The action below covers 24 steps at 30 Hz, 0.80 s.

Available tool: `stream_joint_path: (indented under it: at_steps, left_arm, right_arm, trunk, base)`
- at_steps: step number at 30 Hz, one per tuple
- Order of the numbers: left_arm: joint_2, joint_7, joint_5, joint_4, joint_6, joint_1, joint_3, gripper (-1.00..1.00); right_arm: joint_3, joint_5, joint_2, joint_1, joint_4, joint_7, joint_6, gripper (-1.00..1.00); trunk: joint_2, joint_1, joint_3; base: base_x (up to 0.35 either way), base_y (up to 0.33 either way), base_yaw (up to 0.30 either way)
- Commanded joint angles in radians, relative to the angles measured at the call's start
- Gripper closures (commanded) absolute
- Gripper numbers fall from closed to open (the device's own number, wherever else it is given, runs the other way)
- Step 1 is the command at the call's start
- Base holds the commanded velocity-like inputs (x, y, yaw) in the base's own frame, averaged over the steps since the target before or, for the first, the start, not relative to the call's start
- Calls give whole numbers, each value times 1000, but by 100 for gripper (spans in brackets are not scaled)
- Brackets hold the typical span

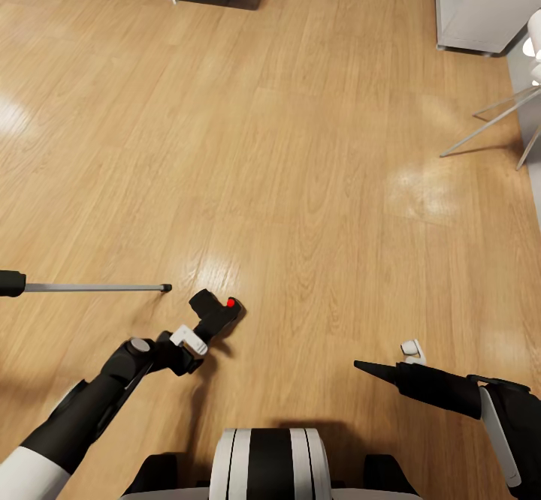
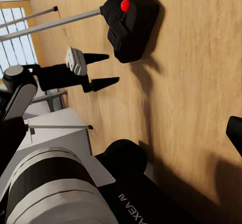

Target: Attach the digital camera to the camera tripod in the bedroom.

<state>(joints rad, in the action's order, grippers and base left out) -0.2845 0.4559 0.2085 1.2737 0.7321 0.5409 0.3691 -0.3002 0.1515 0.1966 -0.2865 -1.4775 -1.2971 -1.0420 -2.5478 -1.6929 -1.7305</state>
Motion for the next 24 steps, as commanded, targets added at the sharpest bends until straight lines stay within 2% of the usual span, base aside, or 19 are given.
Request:
stream_joint_path:
  at_steps: [1, 7, 17, 24]
  left_arm:
    - [0, 7, 11, -3, -15, 1, 5, -100]
    - [2, 3, 14, -23, -136, 1, 19, -100]
    - [2, 2, 14, -16, -161, 1, 22, -100]
    - [2, -23, 26, -17, -196, 1, 42, -100]
  right_arm:
    - [0, 0, 0, 0, 0, -3, -5, -100]
    - [0, -1, 0, 0, 0, -3, -5, -100]
    - [1, -4, -2, 0, 0, -3, -5, -100]
    - [1, -5, -3, 0, 0, -2, -5, -100]
  trunk:
    - [0, 0, -1]
    - [0, 0, -1]
    - [0, 0, -1]
    - [0, 0, -1]
  base:
    - [0, 0, 0]
    - [0, 0, 0]
    - [0, 0, 0]
    - [0, 0, 0]
